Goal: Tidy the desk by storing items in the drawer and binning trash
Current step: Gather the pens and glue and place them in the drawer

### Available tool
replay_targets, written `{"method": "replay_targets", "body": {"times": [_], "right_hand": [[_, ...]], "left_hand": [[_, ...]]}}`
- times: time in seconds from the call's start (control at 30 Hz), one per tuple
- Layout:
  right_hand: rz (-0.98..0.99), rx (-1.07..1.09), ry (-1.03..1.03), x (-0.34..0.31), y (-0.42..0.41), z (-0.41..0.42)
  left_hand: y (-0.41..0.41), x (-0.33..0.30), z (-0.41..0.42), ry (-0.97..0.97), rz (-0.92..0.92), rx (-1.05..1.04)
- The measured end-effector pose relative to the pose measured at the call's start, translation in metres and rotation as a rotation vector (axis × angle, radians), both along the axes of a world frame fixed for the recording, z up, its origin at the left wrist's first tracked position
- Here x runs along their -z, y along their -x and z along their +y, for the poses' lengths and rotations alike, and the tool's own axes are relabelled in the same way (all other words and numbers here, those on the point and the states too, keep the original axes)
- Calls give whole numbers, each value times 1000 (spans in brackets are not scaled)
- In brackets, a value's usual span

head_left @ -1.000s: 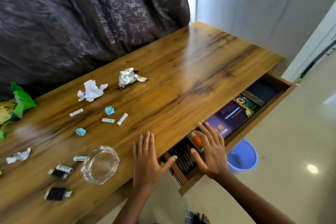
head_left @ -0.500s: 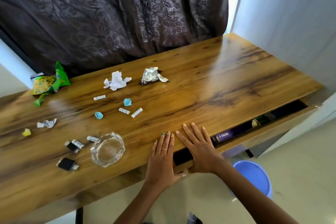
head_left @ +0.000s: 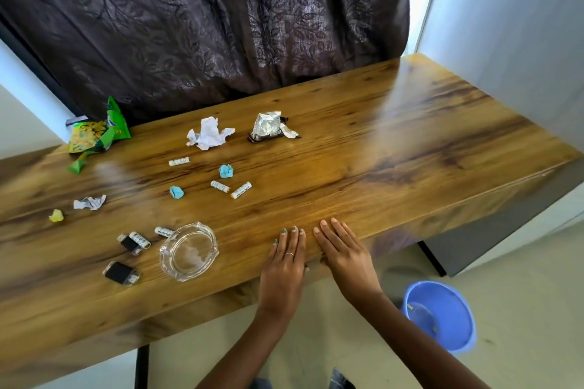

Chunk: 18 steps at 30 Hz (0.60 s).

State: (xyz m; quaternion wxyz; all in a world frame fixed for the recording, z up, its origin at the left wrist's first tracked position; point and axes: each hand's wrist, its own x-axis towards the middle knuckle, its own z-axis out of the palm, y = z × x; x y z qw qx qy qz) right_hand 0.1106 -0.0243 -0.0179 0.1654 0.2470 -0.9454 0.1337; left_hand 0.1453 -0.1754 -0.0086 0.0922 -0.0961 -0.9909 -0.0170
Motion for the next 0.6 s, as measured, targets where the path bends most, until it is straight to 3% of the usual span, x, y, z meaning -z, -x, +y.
{"method": "replay_targets", "body": {"times": [0.3, 0.6], "right_hand": [[-33, 1, 14, -1, -4, -1], [-151, 72, 184, -4, -28, -27]], "left_hand": [[-3, 8, -4, -24, 60, 26], [-48, 6, -25, -148, -24, -56]]}}
